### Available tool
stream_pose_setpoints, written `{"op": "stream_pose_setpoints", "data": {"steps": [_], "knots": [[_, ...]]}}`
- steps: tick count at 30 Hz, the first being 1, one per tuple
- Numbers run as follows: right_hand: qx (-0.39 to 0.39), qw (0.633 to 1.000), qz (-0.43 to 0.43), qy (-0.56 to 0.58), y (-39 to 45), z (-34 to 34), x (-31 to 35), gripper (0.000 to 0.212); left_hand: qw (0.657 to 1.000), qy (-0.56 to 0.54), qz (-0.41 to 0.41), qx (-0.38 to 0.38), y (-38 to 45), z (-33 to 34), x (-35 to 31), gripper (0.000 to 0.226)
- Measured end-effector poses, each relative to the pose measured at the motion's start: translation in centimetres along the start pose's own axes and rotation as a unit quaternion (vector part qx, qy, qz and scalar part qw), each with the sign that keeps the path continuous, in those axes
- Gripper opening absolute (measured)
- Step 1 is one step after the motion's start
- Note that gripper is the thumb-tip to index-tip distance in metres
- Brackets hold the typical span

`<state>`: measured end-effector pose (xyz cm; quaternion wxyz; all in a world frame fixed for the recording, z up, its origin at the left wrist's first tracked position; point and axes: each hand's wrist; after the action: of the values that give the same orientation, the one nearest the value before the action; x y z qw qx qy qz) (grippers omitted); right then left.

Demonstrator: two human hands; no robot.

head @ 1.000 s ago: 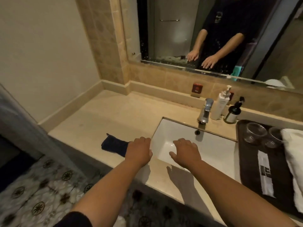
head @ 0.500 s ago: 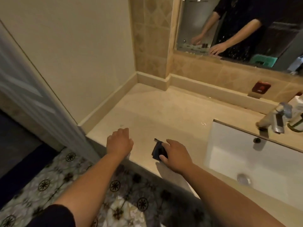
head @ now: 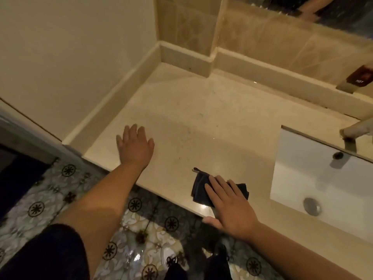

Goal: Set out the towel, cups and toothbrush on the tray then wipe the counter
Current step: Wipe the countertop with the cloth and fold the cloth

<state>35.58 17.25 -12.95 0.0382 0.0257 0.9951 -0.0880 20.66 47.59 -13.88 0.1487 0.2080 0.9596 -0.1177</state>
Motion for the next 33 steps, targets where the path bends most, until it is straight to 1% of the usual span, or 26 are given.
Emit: {"op": "stream_pose_setpoints", "data": {"steps": [3, 5, 6, 7, 8, 9, 10, 11, 12, 13, 14, 15, 16, 18, 20, 21, 23, 24, 26, 28, 30, 32, 33], "knots": [[-0.004, 0.999, -0.032, 0.000, -2.2, 0.3, 2.0, 0.077, 1.000, -0.008, 0.002, -0.006, 1.6, 1.3, 0.7, 0.064], [-0.033, 0.998, -0.053, 0.027, -3.1, 0.0, 2.7, 0.066, 1.000, -0.004, 0.005, -0.018, 2.0, 1.9, 1.1, 0.068], [-0.059, 0.994, -0.061, 0.061, -3.5, -0.1, 2.8, 0.052, 1.000, -0.002, 0.007, -0.023, 2.0, 2.1, 1.2, 0.071], [-0.068, 0.989, -0.057, 0.118, -3.6, -0.6, 2.7, 0.039, 1.000, 0.001, 0.008, -0.028, 2.1, 2.2, 1.3, 0.073], [-0.062, 0.977, -0.035, 0.201, -3.3, -1.5, 2.3, 0.039, 0.999, 0.007, 0.007, -0.031, 2.1, 2.2, 1.3, 0.075], [-0.038, 0.950, 0.006, 0.309, -2.8, -2.6, 1.7, 0.041, 0.999, 0.015, 0.004, -0.031, 2.2, 2.2, 1.2, 0.076], [0.013, 0.897, 0.061, 0.438, -2.0, -3.7, 0.9, 0.042, 0.999, 0.020, 0.003, -0.030, 2.2, 2.1, 1.1, 0.076], [0.072, 0.809, 0.112, 0.573, -1.1, -4.6, -0.1, 0.049, 0.999, 0.020, 0.004, -0.030, 2.2, 2.0, 1.0, 0.075], [0.112, 0.704, 0.153, 0.684, 0.0, -5.5, -1.4, 0.051, 0.999, 0.014, 0.007, -0.033, 2.2, 1.9, 0.8, 0.074], [0.122, 0.616, 0.183, 0.756, 1.4, -6.2, -3.0, 0.045, 0.999, 0.006, 0.009, -0.036, 2.1, 1.8, 0.7, 0.072], [0.112, 0.556, 0.206, 0.797, 2.9, -6.7, -4.7, 0.036, 0.999, 0.003, 0.007, -0.038, 2.0, 1.7, 0.6, 0.069], [0.092, 0.528, 0.223, 0.814, 4.7, -7.1, -6.5, 0.033, 0.999, 0.007, 0.002, -0.040, 2.0, 1.6, 0.5, 0.067], [0.067, 0.521, 0.237, 0.817, 6.4, -7.6, -8.5, 0.033, 0.999, 0.013, -0.001, -0.041, 2.0, 1.6, 0.4, 0.065], [-0.004, 0.546, 0.270, 0.793, 10.5, -8.4, -12.3, 0.031, 0.999, 0.015, -0.002, -0.045, 1.9, 1.5, 0.1, 0.064], [-0.075, 0.591, 0.291, 0.748, 14.8, -8.7, -16.3, 0.019, 0.999, 0.010, 0.001, -0.050, 1.9, 1.1, -0.1, 0.065], [-0.110, 0.623, 0.304, 0.712, 16.9, -8.7, -18.1, 0.017, 0.999, 0.013, 0.002, -0.049, 2.0, 0.9, -0.2, 0.065], [-0.167, 0.713, 0.328, 0.597, 21.2, -8.4, -21.6, 0.017, 0.999, 0.026, 0.001, -0.039, 2.1, 0.7, -0.3, 0.063], [-0.183, 0.760, 0.336, 0.526, 23.1, -7.9, -23.1, 0.019, 0.999, 0.032, 0.001, -0.035, 2.1, 0.6, -0.3, 0.063], [-0.187, 0.849, 0.336, 0.363, 26.3, -6.5, -25.9, 0.029, 0.999, 0.030, 0.000, -0.035, 2.0, 0.6, -0.3, 0.065], [-0.170, 0.918, 0.290, 0.211, 28.7, -4.8, -27.9, 0.034, 0.999, 0.024, -0.006, -0.041, 1.7, 0.6, -0.5, 0.068], [-0.162, 0.964, 0.183, 0.108, 30.3, -3.4, -29.0, 0.036, 0.999, 0.016, -0.013, -0.043, 1.5, 0.6, -0.7, 0.071], [-0.149, 0.985, 0.074, 0.042, 31.3, -2.6, -29.7, 0.040, 0.999, 0.006, -0.020, -0.039, 1.5, 0.5, -0.8, 0.073], [-0.139, 0.989, 0.048, 0.026, 31.7, -2.5, -30.1, 0.041, 0.999, 0.004, -0.021, -0.038, 1.5, 0.5, -0.8, 0.074]]}}
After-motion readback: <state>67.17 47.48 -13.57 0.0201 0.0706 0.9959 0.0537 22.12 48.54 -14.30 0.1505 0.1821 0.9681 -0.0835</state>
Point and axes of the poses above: each hand's wrist, its own y-axis towards the middle knuckle, its own z-axis out of the palm, x = y × z, and after that the axes turned 11 degrees about -y, right-handed
